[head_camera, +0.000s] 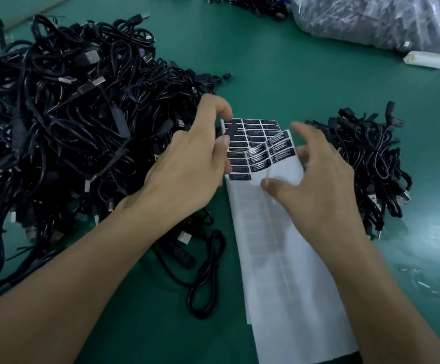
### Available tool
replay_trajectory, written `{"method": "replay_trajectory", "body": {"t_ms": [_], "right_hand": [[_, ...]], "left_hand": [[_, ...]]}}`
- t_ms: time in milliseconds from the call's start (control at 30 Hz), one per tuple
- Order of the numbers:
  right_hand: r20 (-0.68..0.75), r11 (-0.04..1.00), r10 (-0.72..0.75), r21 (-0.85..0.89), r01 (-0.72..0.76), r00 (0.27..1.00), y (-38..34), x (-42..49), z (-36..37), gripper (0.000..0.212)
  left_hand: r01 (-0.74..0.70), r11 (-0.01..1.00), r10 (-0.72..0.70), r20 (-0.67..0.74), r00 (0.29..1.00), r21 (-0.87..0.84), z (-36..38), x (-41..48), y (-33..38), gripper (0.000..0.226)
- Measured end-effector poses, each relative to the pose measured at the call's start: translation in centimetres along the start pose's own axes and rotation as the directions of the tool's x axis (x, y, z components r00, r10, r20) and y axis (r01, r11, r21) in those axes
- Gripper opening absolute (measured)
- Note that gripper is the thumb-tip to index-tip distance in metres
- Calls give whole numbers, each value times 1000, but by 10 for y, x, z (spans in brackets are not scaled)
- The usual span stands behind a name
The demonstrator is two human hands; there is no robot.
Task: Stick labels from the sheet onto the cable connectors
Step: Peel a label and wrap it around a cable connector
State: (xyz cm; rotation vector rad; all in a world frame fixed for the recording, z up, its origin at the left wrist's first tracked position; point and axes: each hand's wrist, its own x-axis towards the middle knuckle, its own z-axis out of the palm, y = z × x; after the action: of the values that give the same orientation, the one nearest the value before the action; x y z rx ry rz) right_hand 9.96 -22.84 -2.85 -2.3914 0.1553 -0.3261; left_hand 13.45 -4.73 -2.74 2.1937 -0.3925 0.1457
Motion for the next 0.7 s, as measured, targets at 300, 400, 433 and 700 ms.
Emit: {"method": "replay_trajectory", "body": {"t_ms": [300,400,433,700], "right_hand": [[217,841,202,462,-283,955,3,6,-13,64],[249,794,235,508,-333,940,3,9,-15,67],[282,784,225,517,-345,933,3,9,-15,65],[315,848,64,482,-218,947,2,7,-10,30]], "left_hand": [[46,998,-49,96,994,31,0,-1,7,22],[22,999,-25,80,996,28,1,-1,7,15],[12,1000,-15,87,996,29,1,-2,6,11],[-33,996,47,176,983,-81,-1,-1,3,23]]}}
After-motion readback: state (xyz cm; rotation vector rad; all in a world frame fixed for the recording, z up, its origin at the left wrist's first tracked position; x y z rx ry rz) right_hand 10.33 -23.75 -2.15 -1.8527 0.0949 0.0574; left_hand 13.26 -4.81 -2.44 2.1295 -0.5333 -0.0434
